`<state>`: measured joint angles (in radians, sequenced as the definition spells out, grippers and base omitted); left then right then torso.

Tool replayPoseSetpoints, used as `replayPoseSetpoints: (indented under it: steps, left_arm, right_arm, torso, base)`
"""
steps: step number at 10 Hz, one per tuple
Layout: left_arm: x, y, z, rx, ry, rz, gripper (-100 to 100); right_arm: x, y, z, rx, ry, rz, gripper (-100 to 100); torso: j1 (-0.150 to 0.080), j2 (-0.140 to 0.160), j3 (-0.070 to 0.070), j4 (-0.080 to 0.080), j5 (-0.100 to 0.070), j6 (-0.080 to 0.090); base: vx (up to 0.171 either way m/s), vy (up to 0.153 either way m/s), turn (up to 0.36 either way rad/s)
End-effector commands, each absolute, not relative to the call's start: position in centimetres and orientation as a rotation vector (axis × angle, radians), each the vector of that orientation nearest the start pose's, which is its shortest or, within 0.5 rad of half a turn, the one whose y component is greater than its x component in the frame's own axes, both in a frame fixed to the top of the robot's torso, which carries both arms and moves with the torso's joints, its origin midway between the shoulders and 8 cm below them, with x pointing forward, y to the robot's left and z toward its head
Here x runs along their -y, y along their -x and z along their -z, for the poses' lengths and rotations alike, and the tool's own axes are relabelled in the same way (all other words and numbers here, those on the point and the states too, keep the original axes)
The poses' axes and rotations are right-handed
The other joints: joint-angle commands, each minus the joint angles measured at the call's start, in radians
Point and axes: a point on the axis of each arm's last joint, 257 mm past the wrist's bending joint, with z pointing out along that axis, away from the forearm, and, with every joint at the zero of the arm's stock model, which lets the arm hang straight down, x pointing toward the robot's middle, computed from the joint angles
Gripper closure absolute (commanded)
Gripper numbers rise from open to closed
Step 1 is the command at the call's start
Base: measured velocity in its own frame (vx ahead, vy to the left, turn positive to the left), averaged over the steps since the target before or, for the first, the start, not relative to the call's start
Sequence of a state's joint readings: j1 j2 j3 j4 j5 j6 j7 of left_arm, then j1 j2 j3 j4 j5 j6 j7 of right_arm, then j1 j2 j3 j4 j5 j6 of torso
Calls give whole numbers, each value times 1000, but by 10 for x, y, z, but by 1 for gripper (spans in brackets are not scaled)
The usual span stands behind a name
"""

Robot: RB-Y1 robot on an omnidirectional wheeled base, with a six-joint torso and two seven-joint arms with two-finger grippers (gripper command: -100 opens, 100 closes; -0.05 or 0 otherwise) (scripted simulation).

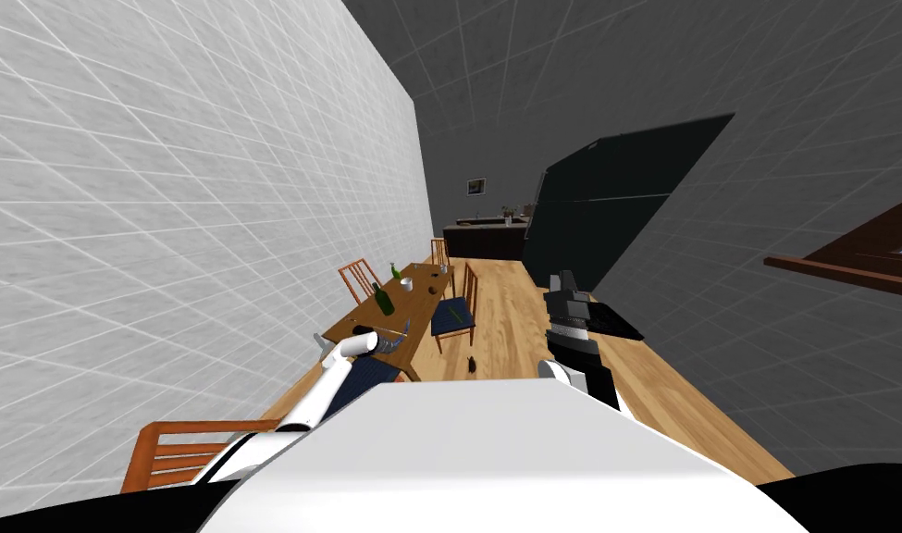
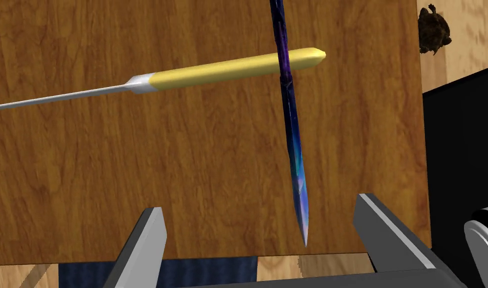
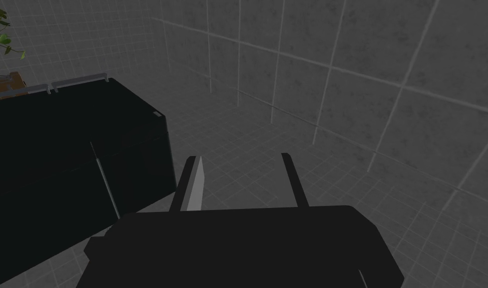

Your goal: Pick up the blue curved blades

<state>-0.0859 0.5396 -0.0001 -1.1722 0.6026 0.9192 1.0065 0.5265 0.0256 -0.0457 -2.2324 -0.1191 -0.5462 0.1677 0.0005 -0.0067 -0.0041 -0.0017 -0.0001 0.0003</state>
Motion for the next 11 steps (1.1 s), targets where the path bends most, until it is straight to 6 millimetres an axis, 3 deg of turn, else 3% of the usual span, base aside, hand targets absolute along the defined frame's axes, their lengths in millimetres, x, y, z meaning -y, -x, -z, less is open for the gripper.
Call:
replayPoseSetpoints:
  steps: [1, 7, 8, 9, 10, 11]
  left_arm:
    - [-425, -384, 484, -489, 2986, 538, -100]
    - [-399, -370, 490, -298, 3183, 410, -100]
    - [-402, -375, 488, -314, 3165, 430, -100]
    - [-402, -374, 488, -310, 3169, 425, 0]
    - [-401, -370, 495, -325, 3168, 428, -100]
    - [-401, -367, 499, -334, 3168, 429, -100]
  right_arm:
    - [317, -336, -4, -575, -705, -1152, 0]
    - [317, -336, -4, -575, -704, -1152, 0]
    - [317, -336, -4, -575, -705, -1152, 0]
    - [317, -336, -4, -575, -705, -1152, 0]
    - [317, -336, -4, -575, -705, -1152, 0]
    - [317, -336, -4, -575, -705, -1152, 0]
  torso:
    - [0, 0, 0, 0, 0, 0]
    - [2, -1, -1, 0, 0, 0]
    - [2, 0, 0, 0, 0, 0]
    - [1, 2, 1, 0, 0, 0]
    - [0, 4, 3, 1, 0, 0]
    - [-1, 4, 2, 1, 0, -1]
  base:
    - [69, 13, -57]
    - [102, 18, -97]
    - [35, 10, -11]
    - [7, 2, 2]
    - [39, -12, 56]
    - [65, -24, 74]
